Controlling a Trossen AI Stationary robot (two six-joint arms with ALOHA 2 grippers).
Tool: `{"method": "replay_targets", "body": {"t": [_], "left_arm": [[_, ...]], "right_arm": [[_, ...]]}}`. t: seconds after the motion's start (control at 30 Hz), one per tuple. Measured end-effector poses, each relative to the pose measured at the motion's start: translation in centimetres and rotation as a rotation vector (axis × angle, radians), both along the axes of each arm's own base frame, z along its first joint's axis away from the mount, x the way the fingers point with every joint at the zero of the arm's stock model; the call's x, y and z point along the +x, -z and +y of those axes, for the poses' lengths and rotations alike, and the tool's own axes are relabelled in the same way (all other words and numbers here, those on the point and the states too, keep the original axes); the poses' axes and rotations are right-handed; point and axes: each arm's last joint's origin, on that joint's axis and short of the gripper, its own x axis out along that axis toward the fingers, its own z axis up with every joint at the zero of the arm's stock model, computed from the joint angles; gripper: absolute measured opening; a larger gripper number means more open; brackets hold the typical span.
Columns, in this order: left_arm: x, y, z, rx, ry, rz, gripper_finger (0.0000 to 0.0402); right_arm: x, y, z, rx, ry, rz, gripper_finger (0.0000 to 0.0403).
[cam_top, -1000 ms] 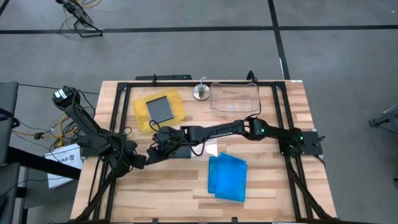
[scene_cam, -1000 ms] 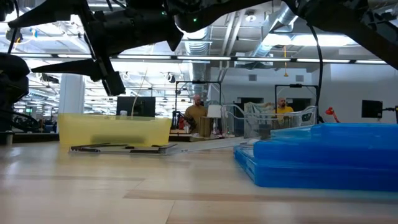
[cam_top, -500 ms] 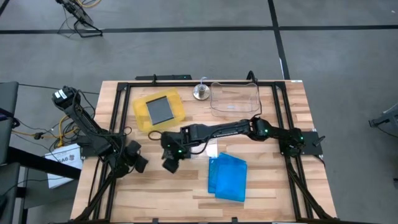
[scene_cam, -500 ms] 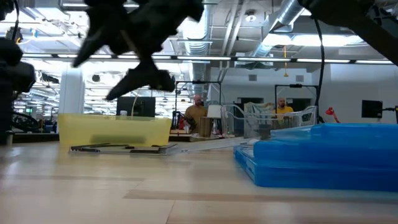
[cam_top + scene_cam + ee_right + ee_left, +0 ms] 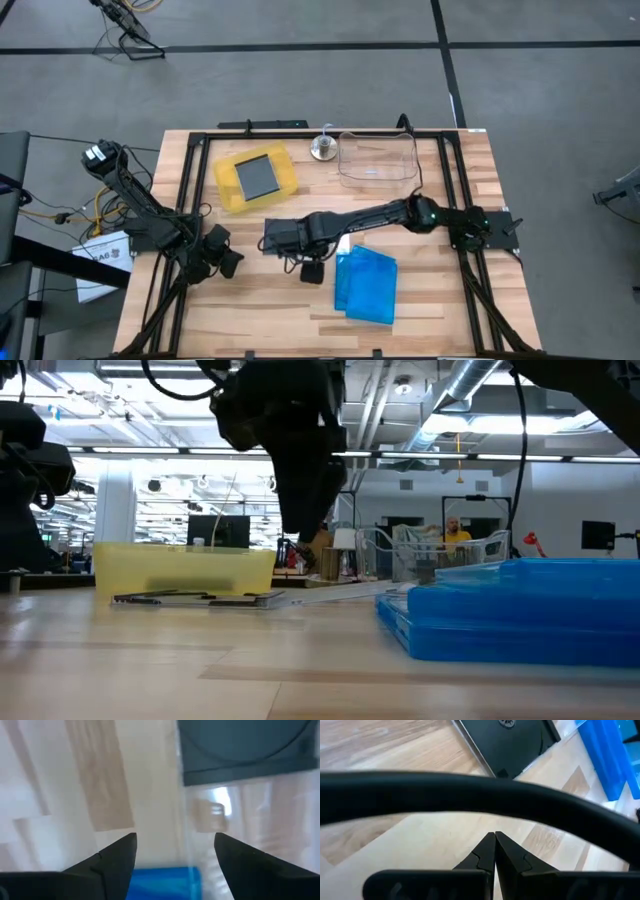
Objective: Pick & place jewel cases by type
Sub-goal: Put the black CD case into the yellow bin
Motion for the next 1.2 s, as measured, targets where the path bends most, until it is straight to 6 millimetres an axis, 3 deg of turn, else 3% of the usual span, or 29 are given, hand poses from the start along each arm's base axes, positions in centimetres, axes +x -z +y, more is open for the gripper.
{"method": "replay_targets", "body": {"t": [0.2,0.77,0.9,1.13,1.2], "left_arm": [[0.0,0.0,0.0,-0.003,0.001,0.001,0.0000],[0.0,-0.1,-0.1,-0.011,-0.002,0.000,0.0000],[0.0,-0.1,0.0,-0.008,-0.005,-0.003,0.0000],[0.0,-0.1,0.0,0.003,-0.010,-0.010,0.0000],[0.1,-0.1,0.0,0.010,-0.016,-0.017,0.0000]], "right_arm": [[-0.2,0.1,0.4,-0.098,-0.085,-0.003,0.0260],[-1.6,5.7,-0.4,-0.103,-0.160,0.165,0.0251],[-1.7,5.9,-0.4,-0.105,-0.160,0.173,0.0203],[-1.8,5.7,-0.4,-0.103,-0.142,0.182,0.0032],[-1.6,5.1,-0.3,-0.096,-0.129,0.171,0.0012]]}}
